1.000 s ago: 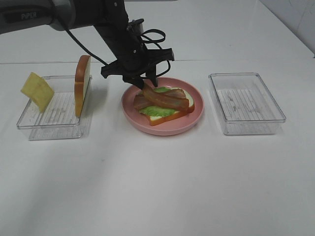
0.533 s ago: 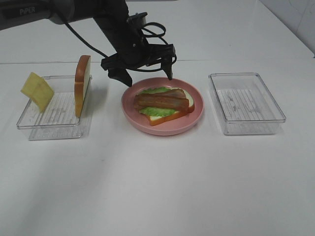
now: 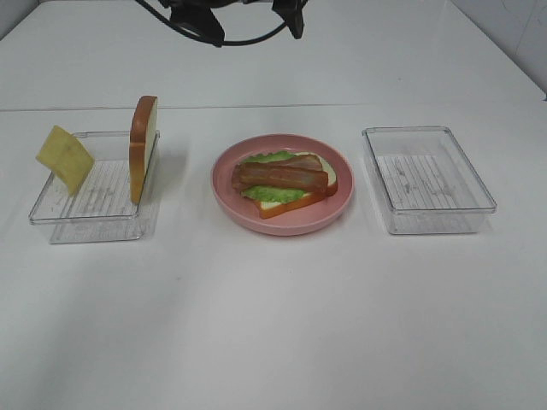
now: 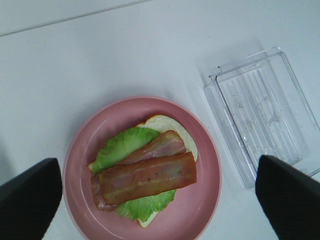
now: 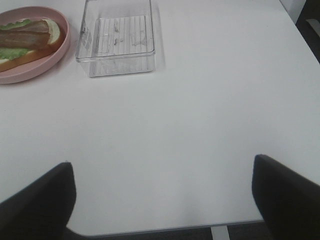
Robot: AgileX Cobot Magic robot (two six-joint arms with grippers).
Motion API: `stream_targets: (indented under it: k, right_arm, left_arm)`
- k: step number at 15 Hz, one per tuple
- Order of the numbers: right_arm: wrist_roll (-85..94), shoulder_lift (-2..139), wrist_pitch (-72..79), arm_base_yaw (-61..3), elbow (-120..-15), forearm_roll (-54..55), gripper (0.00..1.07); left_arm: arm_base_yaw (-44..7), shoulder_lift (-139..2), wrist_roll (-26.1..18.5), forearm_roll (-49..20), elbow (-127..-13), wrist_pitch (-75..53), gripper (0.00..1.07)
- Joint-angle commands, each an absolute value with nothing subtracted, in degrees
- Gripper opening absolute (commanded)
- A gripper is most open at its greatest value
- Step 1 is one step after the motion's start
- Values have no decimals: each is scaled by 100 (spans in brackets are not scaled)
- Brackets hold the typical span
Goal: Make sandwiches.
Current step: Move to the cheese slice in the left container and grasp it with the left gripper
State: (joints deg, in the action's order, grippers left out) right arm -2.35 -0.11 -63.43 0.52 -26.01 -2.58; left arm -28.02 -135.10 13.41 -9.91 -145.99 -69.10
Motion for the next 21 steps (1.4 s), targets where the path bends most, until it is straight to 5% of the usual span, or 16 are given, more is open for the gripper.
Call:
stream_targets:
  k: [1, 6, 16, 21]
  right_arm:
    - [-195, -206, -6291, 86, -2578, -229, 92]
    - [-195, -206, -6291, 86, -2578, -229, 92]
    - [-195, -206, -6291, 86, -2578, -229, 92]
    - [-195, -206, -6291, 86, -2578, -229, 92]
  left_arm:
    - [-2830, -13195, 1295, -796, -14593, -7557, 100]
    - [-2664, -12227, 1266, -235, -13923, -7557, 99]
    - [-831, -10181, 791, -458, -10267, -7466, 98]
    - [372, -10078, 0, -1662, -9293, -6635, 98]
